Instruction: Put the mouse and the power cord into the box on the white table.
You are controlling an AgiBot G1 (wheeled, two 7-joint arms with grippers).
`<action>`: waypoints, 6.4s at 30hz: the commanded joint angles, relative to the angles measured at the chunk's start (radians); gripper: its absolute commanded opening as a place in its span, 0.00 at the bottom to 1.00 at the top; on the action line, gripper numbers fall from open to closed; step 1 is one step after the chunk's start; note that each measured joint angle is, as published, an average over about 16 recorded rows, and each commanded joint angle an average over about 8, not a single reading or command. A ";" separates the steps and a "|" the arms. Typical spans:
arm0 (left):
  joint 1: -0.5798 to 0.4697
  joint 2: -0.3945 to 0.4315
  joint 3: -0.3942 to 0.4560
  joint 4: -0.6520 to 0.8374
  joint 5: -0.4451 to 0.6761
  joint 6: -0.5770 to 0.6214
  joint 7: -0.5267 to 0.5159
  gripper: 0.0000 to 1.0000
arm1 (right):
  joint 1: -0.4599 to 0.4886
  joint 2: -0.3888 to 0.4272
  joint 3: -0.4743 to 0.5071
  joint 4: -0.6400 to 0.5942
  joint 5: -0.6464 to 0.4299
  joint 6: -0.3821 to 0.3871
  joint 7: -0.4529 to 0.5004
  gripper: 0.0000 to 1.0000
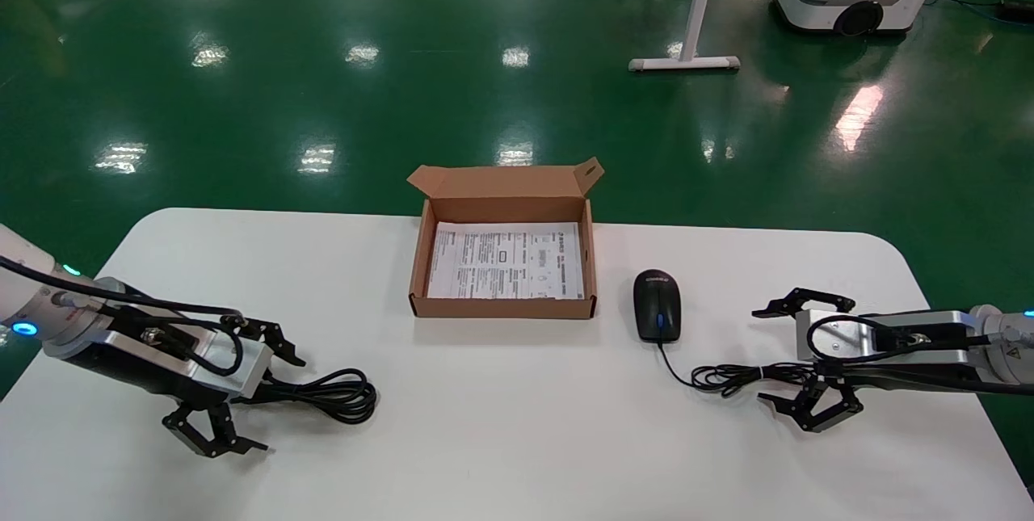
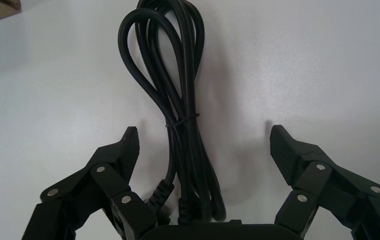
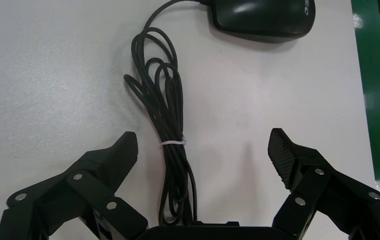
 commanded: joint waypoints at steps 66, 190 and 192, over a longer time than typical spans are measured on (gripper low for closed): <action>-0.293 -0.106 -0.294 -0.135 -0.400 -0.154 -0.182 0.00 | 0.293 -0.096 0.110 0.076 0.162 -0.030 0.143 0.00; 0.183 0.158 -0.309 -0.228 -0.432 -0.403 -0.320 1.00 | 0.078 0.054 0.078 0.320 0.355 0.049 0.319 1.00; 0.205 0.133 -0.329 -0.267 -0.452 -0.386 -0.343 1.00 | 0.050 0.067 0.092 0.363 0.376 0.039 0.351 1.00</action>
